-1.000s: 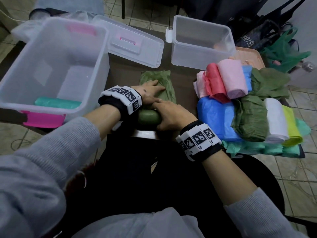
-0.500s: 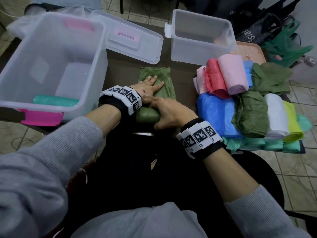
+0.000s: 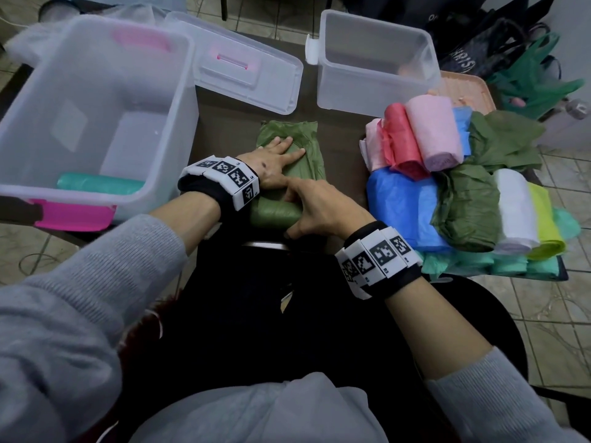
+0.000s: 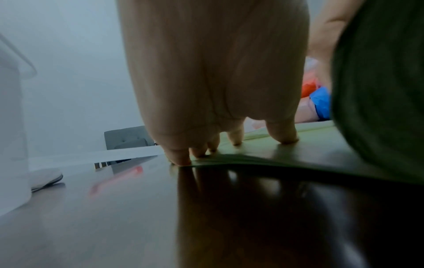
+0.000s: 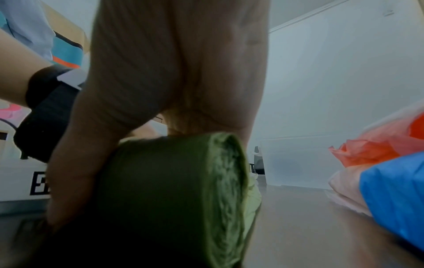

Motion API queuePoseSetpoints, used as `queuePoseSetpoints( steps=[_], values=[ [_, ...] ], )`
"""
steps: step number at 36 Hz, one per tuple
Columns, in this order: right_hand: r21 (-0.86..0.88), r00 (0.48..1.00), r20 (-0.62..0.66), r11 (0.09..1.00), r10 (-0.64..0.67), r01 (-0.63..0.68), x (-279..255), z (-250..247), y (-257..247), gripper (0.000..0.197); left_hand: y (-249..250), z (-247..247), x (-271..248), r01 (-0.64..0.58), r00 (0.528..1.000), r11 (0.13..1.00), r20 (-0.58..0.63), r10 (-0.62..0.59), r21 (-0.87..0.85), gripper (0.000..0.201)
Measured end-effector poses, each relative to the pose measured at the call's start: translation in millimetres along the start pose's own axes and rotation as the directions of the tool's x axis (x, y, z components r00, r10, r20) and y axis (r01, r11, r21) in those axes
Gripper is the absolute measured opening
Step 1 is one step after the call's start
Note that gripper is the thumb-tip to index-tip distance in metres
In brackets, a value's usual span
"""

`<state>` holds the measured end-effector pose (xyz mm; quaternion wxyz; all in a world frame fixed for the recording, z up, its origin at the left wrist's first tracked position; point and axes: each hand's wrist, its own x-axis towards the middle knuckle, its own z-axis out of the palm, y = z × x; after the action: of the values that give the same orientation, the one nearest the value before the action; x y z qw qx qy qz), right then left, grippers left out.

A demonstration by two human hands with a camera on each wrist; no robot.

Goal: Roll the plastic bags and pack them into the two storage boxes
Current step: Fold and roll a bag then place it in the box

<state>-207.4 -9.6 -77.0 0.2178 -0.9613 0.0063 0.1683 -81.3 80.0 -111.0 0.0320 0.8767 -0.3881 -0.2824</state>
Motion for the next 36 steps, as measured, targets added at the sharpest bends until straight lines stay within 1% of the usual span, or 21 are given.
queuePoseSetpoints(
  steps=[6, 10, 11, 13, 15, 17, 18, 19, 20, 22, 23, 26, 27, 28, 30, 32, 33, 35, 36],
  values=[
    [0.019, 1.0, -0.014, 1.0, 0.009, -0.009, 8.2, 1.8, 10.6, 0.054, 2.9, -2.2, 2.8, 0.016, 1.0, 0.999, -0.001, -0.016, -0.035, 0.072],
    [0.045, 0.999, 0.048, 0.999, -0.002, -0.001, 10.5, -7.3, 14.1, 0.05, 0.0, -9.4, 0.6, -0.008, 0.999, 0.993, -0.032, 0.004, -0.118, 0.07],
    [0.053, 0.998, 0.063, 0.999, 0.0, -0.004, 11.6, -9.4, 15.0, 0.047, -1.7, -11.0, -0.2, -0.019, 0.997, 0.987, -0.07, 0.007, -0.161, 0.071],
    [0.074, 0.996, 0.087, 0.997, 0.011, -0.017, 14.0, -12.9, 16.5, 0.043, -3.0, -12.2, -3.0, -0.046, 0.98, 0.965, -0.198, -0.006, -0.258, 0.072],
    [0.085, 0.995, 0.097, 0.996, 0.027, -0.036, 17.2, -14.4, 18.4, 0.049, 0.6, -13.4, -9.3, -0.073, 0.944, 0.947, -0.327, -0.035, -0.313, 0.066],
    [0.089, 0.996, 0.08, 0.994, 0.049, -0.057, 20.3, -14.8, 20.9, 0.056, 5.4, -14.3, -18.4, -0.082, 0.912, 0.94, -0.406, -0.063, -0.331, 0.047],
    [0.091, 0.996, 0.073, 0.994, 0.053, -0.06, 21.2, -15.5, 21.5, 0.056, 7.2, -15.1, -23.6, -0.078, 0.905, 0.937, -0.418, -0.077, -0.342, 0.035],
    [0.093, 0.996, 0.074, 0.994, 0.058, -0.065, 22.2, -16.0, 22.7, 0.055, 8.2, -16.1, -30.2, -0.065, 0.912, 0.93, -0.401, -0.092, -0.361, 0.025],
    [0.099, 0.995, 0.08, 0.992, 0.064, -0.072, 22.5, -17.1, 23.1, 0.053, 8.1, -16.6, -37.0, -0.046, 0.927, 0.92, -0.359, -0.105, -0.389, 0.021],
    [0.132, 0.992, 0.098, 0.987, 0.084, -0.096, 22.6, -19.3, 23.7, 0.042, 6.4, -15.8, -49.5, -0.014, 0.958, 0.901, -0.263, -0.112, -0.434, 0.021],
    [0.148, 0.991, 0.103, 0.983, 0.089, -0.104, 23.0, -20.5, 24.3, 0.037, 5.1, -14.8, -55.0, 0.002, 0.966, 0.902, -0.232, -0.113, -0.432, 0.022],
    [0.135, 0.988, 0.122, 0.985, 0.091, -0.108, 23.8, -24.0, 22.3, 0.026, 0.6, -10.0, -67.1, 0.066, 0.97, 0.917, -0.189, -0.151, -0.394, 0.026],
    [0.123, 0.986, 0.131, 0.985, 0.103, -0.119, 26.0, -23.1, 22.8, 0.025, 0.0, -8.5, -69.1, 0.069, 0.972, 0.916, -0.182, -0.152, -0.395, 0.026],
    [0.102, 0.984, 0.138, 0.986, 0.116, -0.131, 28.1, -21.9, 23.8, 0.025, -0.2, -7.0, -69.5, 0.065, 0.973, 0.915, -0.177, -0.146, -0.399, 0.027],
    [0.024, 0.978, 0.139, 0.987, 0.157, -0.162, 32.3, -18.5, 26.6, 0.035, 0.6, -5.2, -68.7, 0.068, 0.974, 0.912, -0.169, -0.148, -0.405, 0.028],
    [-0.028, 0.973, 0.138, 0.983, 0.186, -0.184, 32.9, -17.2, 26.4, 0.041, 1.7, -3.7, -65.8, 0.086, 0.974, 0.907, -0.159, -0.164, -0.412, 0.03],
    [-0.037, 0.971, 0.141, 0.981, 0.192, -0.188, 31.1, -17.2, 24.2, 0.042, 2.2, -3.0, -63.8, 0.095, 0.973, 0.904, -0.155, -0.174, -0.416, 0.031],
    [-0.04, 0.974, 0.125, 0.982, 0.188, -0.184, 28.5, -14.5, 23.4, 0.036, 2.9, -1.7, -59.5, 0.115, 0.97, 0.903, -0.149, -0.191, -0.414, 0.031],
    [-0.056, 0.979, 0.086, 0.982, 0.183, -0.179, 26.7, -13.4, 21.9, 0.041, 2.7, -1.4, -57.1, 0.123, 0.969, 0.905, -0.149, -0.199, -0.407, 0.031]
  ],
)
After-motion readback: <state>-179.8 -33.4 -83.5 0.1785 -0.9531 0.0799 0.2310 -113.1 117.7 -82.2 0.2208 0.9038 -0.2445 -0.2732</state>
